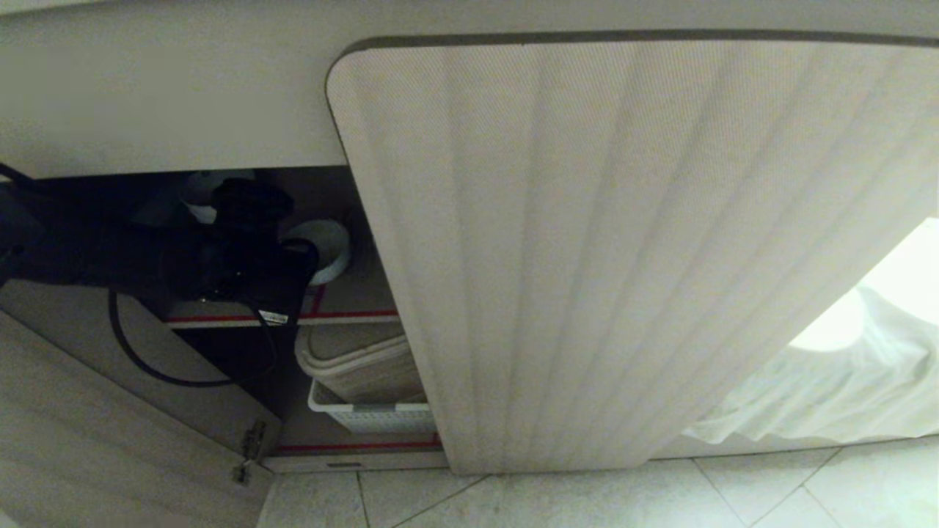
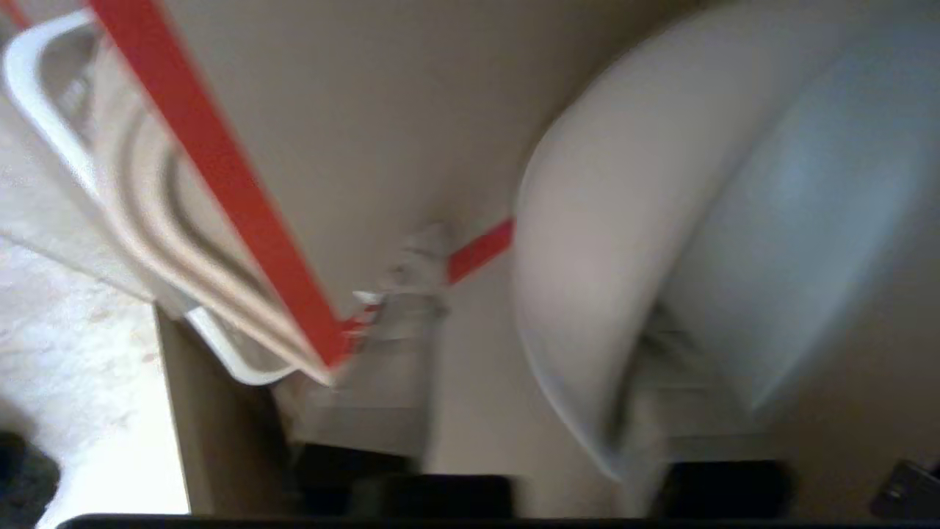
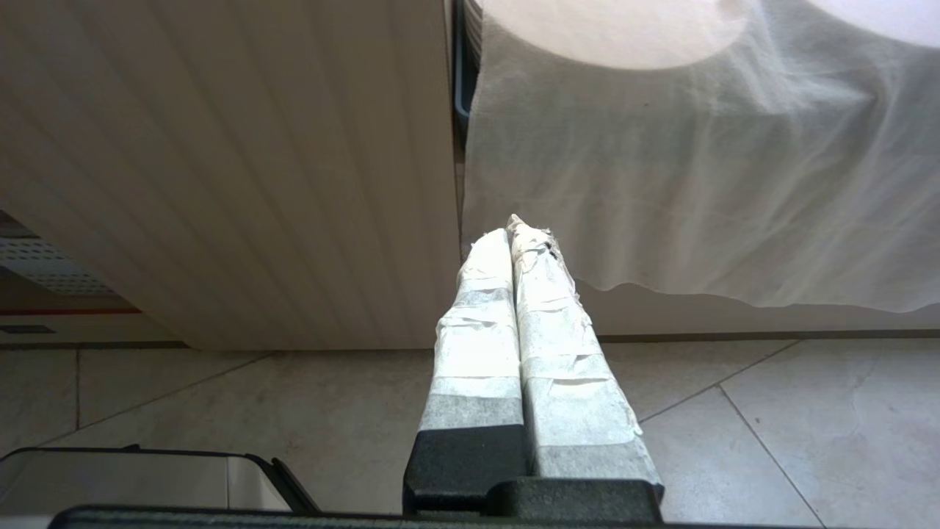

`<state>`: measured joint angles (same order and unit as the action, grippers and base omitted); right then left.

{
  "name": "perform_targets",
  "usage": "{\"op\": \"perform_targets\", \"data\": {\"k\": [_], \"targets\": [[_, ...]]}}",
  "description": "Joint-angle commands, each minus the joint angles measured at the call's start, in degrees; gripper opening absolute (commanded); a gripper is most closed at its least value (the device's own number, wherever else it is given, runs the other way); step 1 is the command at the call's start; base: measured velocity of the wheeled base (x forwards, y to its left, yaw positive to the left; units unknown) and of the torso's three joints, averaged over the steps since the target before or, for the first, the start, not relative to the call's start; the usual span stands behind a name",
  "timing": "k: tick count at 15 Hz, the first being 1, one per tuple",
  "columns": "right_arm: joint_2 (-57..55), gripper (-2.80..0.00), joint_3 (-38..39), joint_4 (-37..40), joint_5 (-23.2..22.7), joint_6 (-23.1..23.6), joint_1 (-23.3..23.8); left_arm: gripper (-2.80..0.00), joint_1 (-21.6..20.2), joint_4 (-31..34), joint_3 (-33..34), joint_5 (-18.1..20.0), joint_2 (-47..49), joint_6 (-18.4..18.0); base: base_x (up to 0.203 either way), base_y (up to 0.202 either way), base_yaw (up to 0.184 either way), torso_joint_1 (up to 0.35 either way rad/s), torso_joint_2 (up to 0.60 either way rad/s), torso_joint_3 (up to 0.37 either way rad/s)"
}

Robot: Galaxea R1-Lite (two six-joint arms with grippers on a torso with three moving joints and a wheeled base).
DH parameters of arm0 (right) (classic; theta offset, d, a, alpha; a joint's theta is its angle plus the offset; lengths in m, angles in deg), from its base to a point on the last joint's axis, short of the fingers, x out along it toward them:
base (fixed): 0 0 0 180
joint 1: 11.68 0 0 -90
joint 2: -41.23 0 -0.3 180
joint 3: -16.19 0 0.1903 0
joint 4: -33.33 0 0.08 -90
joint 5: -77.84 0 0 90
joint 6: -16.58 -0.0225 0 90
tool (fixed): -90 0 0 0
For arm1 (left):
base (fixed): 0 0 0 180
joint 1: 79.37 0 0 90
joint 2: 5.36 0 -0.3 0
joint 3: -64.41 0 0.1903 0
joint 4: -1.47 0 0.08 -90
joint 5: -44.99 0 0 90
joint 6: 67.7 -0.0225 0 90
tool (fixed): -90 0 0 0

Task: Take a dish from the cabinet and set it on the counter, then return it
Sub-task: Put it back into the cabinet

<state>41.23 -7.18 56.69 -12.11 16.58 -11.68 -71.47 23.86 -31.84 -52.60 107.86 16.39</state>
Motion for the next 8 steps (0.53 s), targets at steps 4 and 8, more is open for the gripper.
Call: {"op": "perform_targets", "data": {"k": [4, 8], "targets": [[0.0, -2.8, 0.0, 0.0, 0.0, 0.0, 0.0, 0.0, 0.0, 0.0, -0.7, -0.8, 0.2, 0.3, 0.0, 0.0, 0.0, 0.0, 0.0, 0.0], [0.0, -2.8, 0.0, 0.0, 0.0, 0.0, 0.0, 0.0, 0.0, -0.2, -2.1, -2.1, 0.4, 0.2, 0.0, 0.0, 0.0, 0.0, 0.0, 0.0]]}}
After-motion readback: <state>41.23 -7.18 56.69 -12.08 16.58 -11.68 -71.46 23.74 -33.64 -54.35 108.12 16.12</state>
